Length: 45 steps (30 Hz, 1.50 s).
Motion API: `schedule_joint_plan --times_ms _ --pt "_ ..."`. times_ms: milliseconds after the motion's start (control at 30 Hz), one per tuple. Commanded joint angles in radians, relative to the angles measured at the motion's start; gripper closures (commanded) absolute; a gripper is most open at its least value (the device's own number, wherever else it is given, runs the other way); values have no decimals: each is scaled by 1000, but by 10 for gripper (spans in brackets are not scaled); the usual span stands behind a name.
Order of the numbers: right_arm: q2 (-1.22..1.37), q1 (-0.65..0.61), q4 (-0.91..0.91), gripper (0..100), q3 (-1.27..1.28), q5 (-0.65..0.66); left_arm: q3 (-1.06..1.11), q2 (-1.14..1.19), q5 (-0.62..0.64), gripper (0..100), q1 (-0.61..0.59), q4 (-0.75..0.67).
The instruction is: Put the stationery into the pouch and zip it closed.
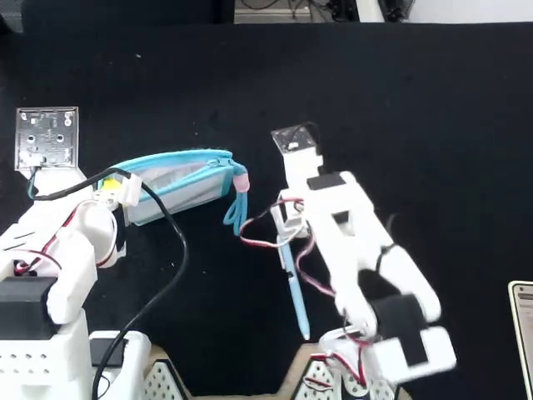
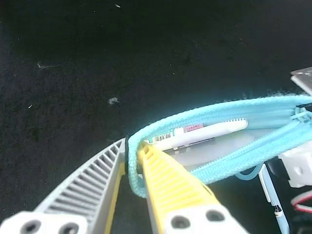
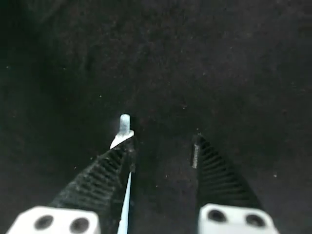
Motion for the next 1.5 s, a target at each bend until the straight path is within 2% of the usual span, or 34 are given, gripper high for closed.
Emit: schedule_joint_plan --times_ms 0,133,333,667,833,900,1000,1067,1167,1267,1367,1467 --pt "22 11 44 823 -90 0 47 6 -11 970 1 5" --pt "22 -23 91 823 -122 -3 47 6 -11 970 1 5" --pt "33 -114 84 822 -117 -83 47 6 -11 970 1 5" --pt "33 -101 -63 825 15 -75 47 6 -11 970 1 5" --pt "38 -100 -29 828 19 -74 47 6 -11 970 1 5" --pt "59 -97 -11 874 13 -72 47 6 -9 970 1 5" --pt "105 -97 -9 994 1 -28 47 6 -9 970 1 5" --pt "125 -92 -2 972 -21 -15 47 6 -9 970 1 5" --pt "111 -31 97 986 -93 -12 47 6 -9 970 1 6" --pt "48 84 226 988 -194 11 47 6 -9 970 1 6" --pt "7 190 295 988 -265 180 47 6 -9 970 1 6" --pt "28 261 279 987 -289 334 47 6 -9 970 1 6"
